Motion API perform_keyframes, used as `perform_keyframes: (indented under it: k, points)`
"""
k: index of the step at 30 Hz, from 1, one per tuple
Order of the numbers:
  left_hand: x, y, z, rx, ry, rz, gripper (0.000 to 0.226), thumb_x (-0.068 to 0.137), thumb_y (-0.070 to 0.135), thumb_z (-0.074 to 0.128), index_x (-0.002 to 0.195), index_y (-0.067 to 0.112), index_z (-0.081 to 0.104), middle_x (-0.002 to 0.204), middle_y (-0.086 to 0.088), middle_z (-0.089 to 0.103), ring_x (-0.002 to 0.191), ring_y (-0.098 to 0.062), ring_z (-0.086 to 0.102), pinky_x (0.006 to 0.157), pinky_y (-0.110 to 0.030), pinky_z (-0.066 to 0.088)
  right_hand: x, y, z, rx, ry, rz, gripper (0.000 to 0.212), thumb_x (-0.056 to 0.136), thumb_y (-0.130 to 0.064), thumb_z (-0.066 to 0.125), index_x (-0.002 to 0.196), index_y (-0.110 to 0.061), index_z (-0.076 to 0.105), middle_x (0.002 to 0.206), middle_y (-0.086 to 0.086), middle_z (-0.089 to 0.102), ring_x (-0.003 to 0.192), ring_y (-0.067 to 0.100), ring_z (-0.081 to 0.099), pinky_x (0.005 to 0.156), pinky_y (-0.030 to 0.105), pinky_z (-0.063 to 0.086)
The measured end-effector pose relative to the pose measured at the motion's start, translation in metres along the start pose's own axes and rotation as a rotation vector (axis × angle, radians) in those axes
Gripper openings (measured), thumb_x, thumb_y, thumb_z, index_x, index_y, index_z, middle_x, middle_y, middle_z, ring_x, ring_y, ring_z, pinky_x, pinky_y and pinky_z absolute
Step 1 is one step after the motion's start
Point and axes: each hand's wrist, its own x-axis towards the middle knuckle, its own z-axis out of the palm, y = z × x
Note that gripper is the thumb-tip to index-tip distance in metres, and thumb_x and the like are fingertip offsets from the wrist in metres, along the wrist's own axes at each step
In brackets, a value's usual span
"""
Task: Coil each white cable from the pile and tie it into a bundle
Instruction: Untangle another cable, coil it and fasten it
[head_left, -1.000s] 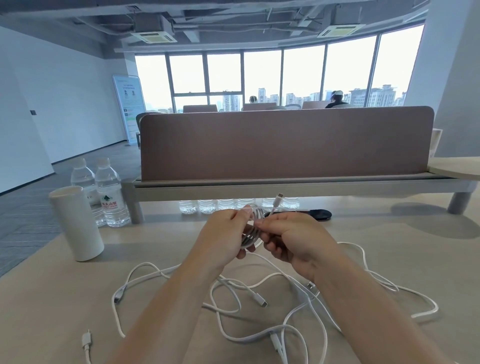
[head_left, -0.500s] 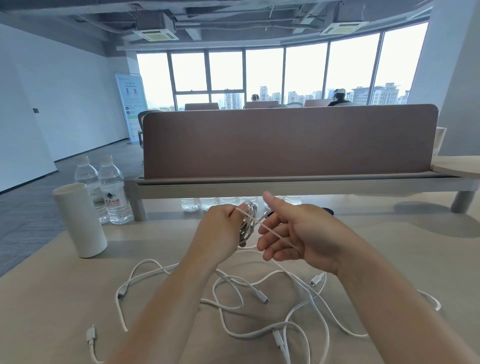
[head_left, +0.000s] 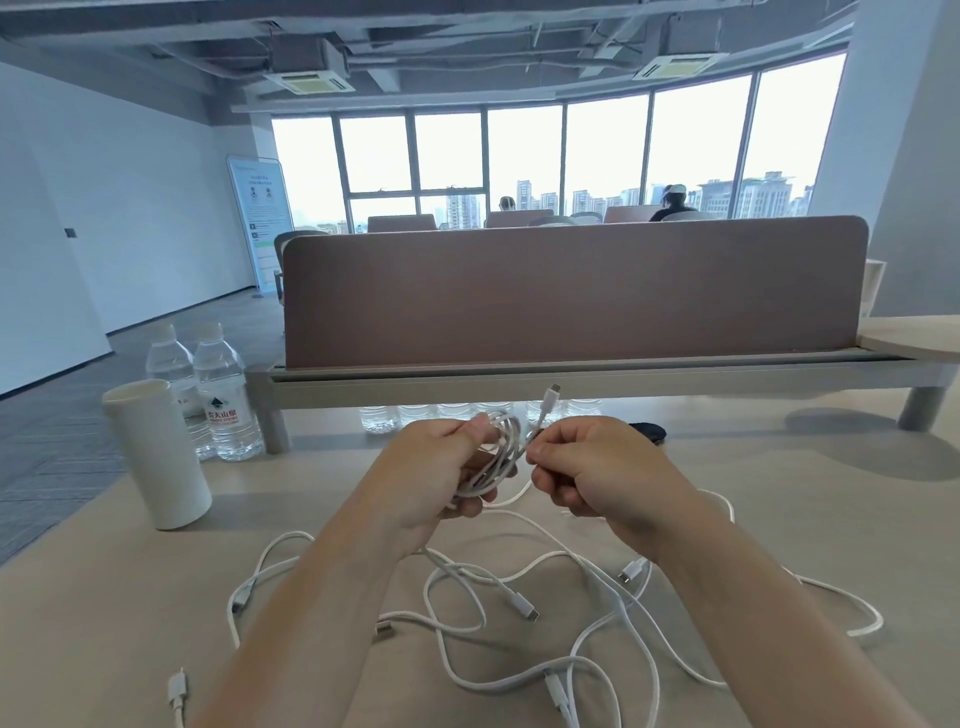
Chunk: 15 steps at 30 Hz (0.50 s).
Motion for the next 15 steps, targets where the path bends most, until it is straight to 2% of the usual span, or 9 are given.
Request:
perform_keyframes:
  k: [3, 9, 15]
  points:
    - [-0.001, 0.0003, 0.0018, -0.123, 0.012, -0.029, 0.037, 0.107, 0.032, 0.046, 0.111, -0.001, 0.064, 0.082, -0.019, 0.073, 0.054, -0.02, 0.055, 0.046, -0.023, 0.039, -0.0014, -0.0001, 0.0031, 0.009, -0.056, -0.008, 0.017, 0.097, -0.009, 0.058, 0.082, -0.007, 0.067, 0.059, 0.005, 0.06, 0.044, 0.012, 0.038, 0.049, 0.022, 0.03]
    - [0.0021, 0.0008, 0.0045, -0.265, 0.041, -0.077, 0.036, 0.106, 0.027, 0.045, 0.11, -0.003, 0.065, 0.064, -0.012, 0.064, 0.049, -0.019, 0.052, 0.04, -0.02, 0.033, 0.0007, 0.0048, 0.0048, 0.007, -0.141, -0.007, 0.009, 0.095, -0.011, 0.062, 0.086, -0.007, 0.063, 0.061, 0.007, 0.062, 0.044, 0.013, 0.041, 0.05, 0.023, 0.034]
    - [0.0023, -0.0003, 0.0046, -0.213, 0.068, -0.048, 0.03, 0.101, 0.017, 0.046, 0.089, 0.001, 0.068, 0.075, -0.018, 0.069, 0.052, -0.02, 0.05, 0.04, -0.019, 0.03, 0.0019, 0.0083, -0.0034, -0.078, -0.223, -0.028, 0.013, 0.095, -0.014, 0.064, 0.084, -0.007, 0.064, 0.062, 0.008, 0.061, 0.044, 0.014, 0.041, 0.048, 0.021, 0.035]
